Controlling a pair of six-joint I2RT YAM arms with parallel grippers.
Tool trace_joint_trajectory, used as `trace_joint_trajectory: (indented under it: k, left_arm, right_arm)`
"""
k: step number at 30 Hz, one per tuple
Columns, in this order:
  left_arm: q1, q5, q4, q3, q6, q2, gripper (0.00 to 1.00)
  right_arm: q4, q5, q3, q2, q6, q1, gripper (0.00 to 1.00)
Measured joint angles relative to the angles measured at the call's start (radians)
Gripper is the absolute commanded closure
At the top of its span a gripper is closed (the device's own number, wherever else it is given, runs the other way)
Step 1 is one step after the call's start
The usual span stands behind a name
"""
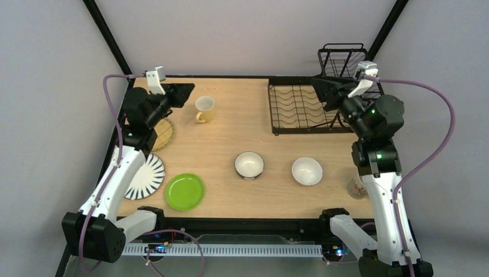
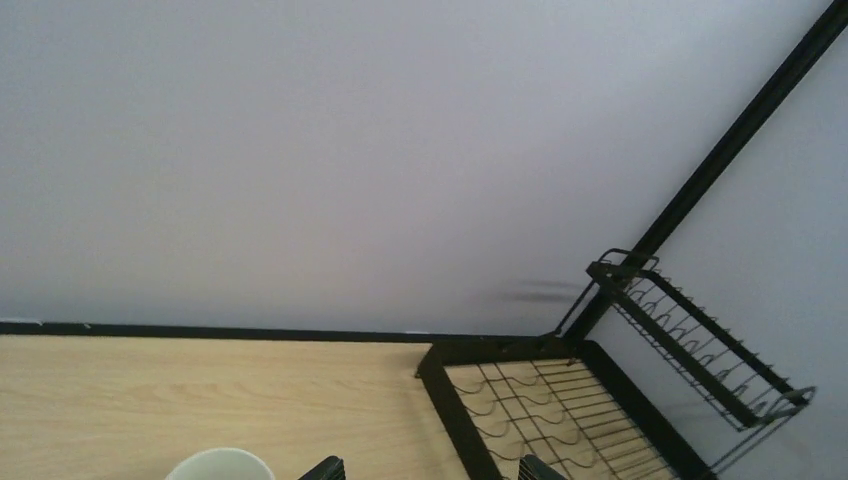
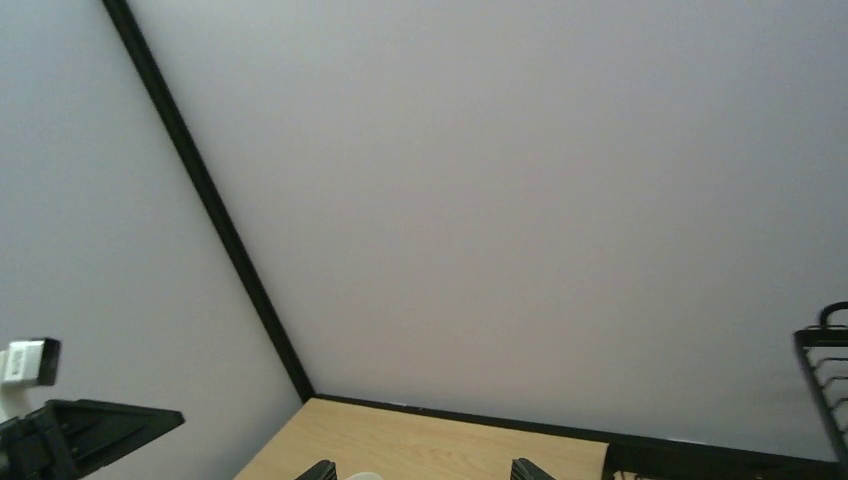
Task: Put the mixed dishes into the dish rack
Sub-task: Move the dish rack to the center of the board.
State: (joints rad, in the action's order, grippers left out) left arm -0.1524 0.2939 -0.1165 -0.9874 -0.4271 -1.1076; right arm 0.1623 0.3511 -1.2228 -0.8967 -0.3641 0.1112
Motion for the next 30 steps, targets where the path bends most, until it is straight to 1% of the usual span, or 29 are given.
trace_joint_trajectory:
  k: [2,4,6,9,13,17,19,23,30]
  left_arm:
    - [0.0,0.019,0.007,-0.01,-0.032,-0.013,0.01]
    - [-0.001,0.032,0.006,-0.014,-0.055,-0.028,0.01]
    - [-0.011,0.036,0.008,-0.014,-0.069,-0.048,0.01]
    - [-0.042,0.022,0.016,-0.015,-0.069,-0.079,0.01]
    - [-0.133,-0.029,0.061,-0.051,-0.034,-0.142,0.01]
    - [-0.219,-0.094,0.111,-0.127,0.006,-0.217,0.01]
    - [-0.25,-0.123,0.131,-0.159,0.021,-0.246,0.01]
    - [-0.277,-0.167,0.156,-0.204,0.039,-0.287,0.01]
    - [-0.299,-0.207,0.185,-0.225,0.05,-0.32,0.01]
  right_arm:
    - [0.0,0.026,-0.016,-0.035,0.008,0.0,0.05]
    - [0.024,0.024,-0.068,-0.094,0.028,0.001,0.06]
    - [0.068,-0.001,-0.166,-0.187,0.057,0.001,0.09]
    - [0.129,-0.069,-0.266,-0.297,0.094,0.001,0.12]
    - [0.238,-0.181,-0.384,-0.419,0.131,0.001,0.18]
    - [0.318,-0.286,-0.507,-0.542,0.15,0.001,0.22]
    - [0.344,-0.33,-0.538,-0.587,0.158,0.001,0.22]
    - [0.403,-0.418,-0.602,-0.683,0.174,0.001,0.22]
    - [0.468,-0.526,-0.674,-0.814,0.182,0.001,0.23]
